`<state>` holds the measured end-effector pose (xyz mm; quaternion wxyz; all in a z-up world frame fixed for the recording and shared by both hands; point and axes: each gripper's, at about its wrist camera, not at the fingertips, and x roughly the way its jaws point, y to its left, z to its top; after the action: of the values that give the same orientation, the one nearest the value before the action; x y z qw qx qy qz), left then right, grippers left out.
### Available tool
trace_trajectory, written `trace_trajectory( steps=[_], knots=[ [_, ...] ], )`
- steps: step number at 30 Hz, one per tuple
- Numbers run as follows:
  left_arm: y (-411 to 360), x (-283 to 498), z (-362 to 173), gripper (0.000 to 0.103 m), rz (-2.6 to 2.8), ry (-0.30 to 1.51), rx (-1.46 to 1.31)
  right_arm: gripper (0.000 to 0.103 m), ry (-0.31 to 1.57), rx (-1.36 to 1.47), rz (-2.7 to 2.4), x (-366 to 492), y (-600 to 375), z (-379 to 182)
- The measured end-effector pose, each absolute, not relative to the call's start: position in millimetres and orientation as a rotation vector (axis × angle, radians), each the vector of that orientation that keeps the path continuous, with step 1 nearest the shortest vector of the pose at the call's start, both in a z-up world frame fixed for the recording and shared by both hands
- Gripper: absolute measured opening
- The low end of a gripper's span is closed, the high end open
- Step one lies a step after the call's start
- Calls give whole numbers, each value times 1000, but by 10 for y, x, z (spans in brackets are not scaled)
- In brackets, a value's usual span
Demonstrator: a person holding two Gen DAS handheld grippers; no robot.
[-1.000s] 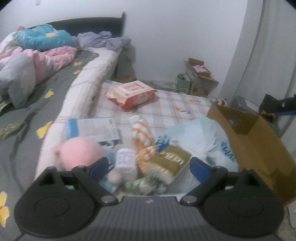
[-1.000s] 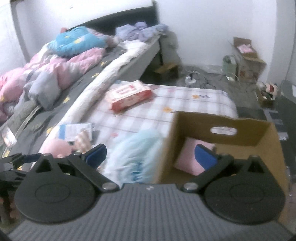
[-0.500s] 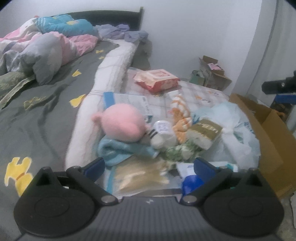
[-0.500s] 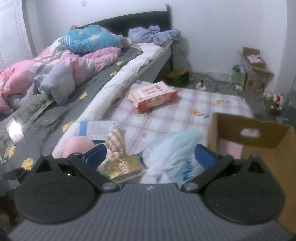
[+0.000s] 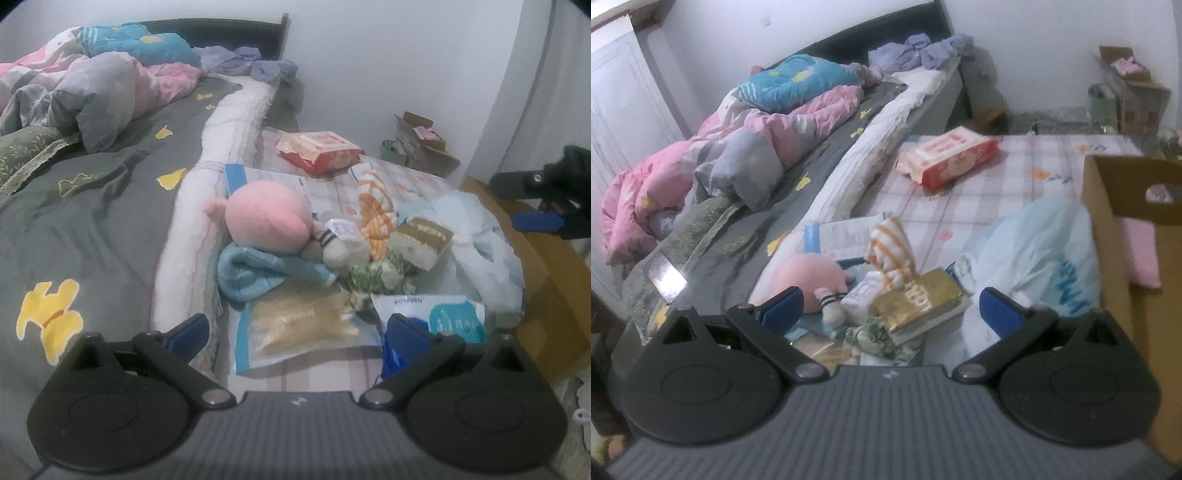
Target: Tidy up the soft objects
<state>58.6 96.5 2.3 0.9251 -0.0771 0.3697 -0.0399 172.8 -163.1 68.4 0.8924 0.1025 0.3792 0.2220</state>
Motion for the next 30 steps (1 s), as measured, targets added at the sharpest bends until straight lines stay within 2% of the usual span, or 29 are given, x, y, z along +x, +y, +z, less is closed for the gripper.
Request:
trace_trajectory(
  steps=[4, 7, 11, 15, 18, 26, 28, 30],
  knots=[
    [893, 531, -45, 101, -89, 749, -121, 102, 794, 218, 466, 1670, -1594, 601],
    [831, 515, -94, 95, -102, 753, -97, 101, 813, 237, 476, 1645, -1595, 527],
    [756, 521, -160, 82, -141, 785, -92, 99, 837, 268, 479, 1610, -1617, 420],
    [709, 535, -220, 67, -140, 803, -83, 91, 861, 300, 494, 1603, -1620, 340],
    [634, 558, -249, 67, -129, 784, -6, 83, 883, 316, 528, 1610, -1562, 294],
    [442, 824, -523, 67, -120, 810, 324, 83, 914, 335, 579, 1609, -1412, 225],
    [467, 920, -603, 63, -111, 842, 336, 83, 920, 341, 588, 1612, -1388, 203],
    [492, 972, -642, 53, -76, 846, 354, 83, 927, 347, 595, 1620, -1367, 181]
  ],
)
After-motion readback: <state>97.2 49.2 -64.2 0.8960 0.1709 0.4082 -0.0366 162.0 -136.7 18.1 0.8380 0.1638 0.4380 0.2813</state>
